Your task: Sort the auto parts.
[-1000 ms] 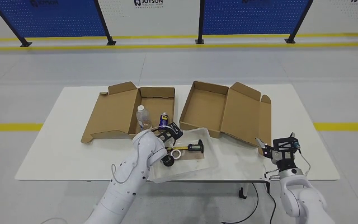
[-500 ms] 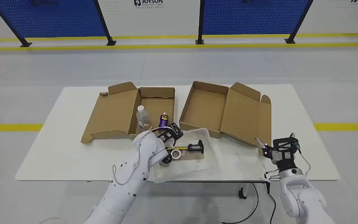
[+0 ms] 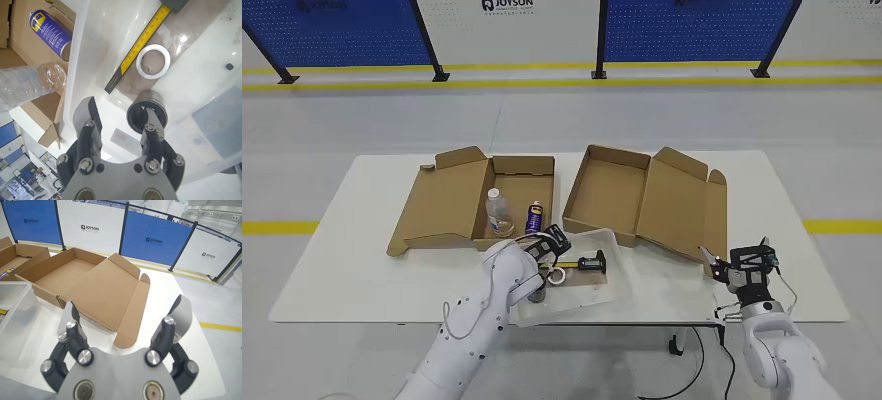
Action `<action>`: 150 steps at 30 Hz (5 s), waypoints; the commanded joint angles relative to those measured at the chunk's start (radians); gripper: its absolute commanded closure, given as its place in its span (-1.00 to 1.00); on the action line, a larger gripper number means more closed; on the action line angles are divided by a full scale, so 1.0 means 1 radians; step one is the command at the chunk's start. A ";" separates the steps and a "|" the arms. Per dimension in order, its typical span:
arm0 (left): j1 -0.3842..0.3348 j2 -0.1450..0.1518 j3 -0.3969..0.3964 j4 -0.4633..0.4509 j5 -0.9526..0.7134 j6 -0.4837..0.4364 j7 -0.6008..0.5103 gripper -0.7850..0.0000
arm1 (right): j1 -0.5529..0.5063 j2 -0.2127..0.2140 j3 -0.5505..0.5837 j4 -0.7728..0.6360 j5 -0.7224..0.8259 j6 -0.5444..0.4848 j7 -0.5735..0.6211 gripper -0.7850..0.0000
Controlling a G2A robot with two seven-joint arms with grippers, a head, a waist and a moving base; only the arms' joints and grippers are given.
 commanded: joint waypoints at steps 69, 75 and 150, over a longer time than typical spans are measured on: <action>0.019 0.125 -0.056 -0.319 -0.437 0.065 -0.065 1.00 | 0.000 0.000 0.000 0.000 0.000 0.000 0.000 -1.00; 0.010 0.148 -0.048 -0.311 -0.471 0.068 -0.068 1.00 | 0.000 0.000 0.000 0.000 0.000 0.000 0.000 -1.00; -0.169 0.161 -0.147 0.156 -0.153 0.481 0.175 1.00 | 0.000 0.000 0.000 0.000 0.000 0.000 0.000 -1.00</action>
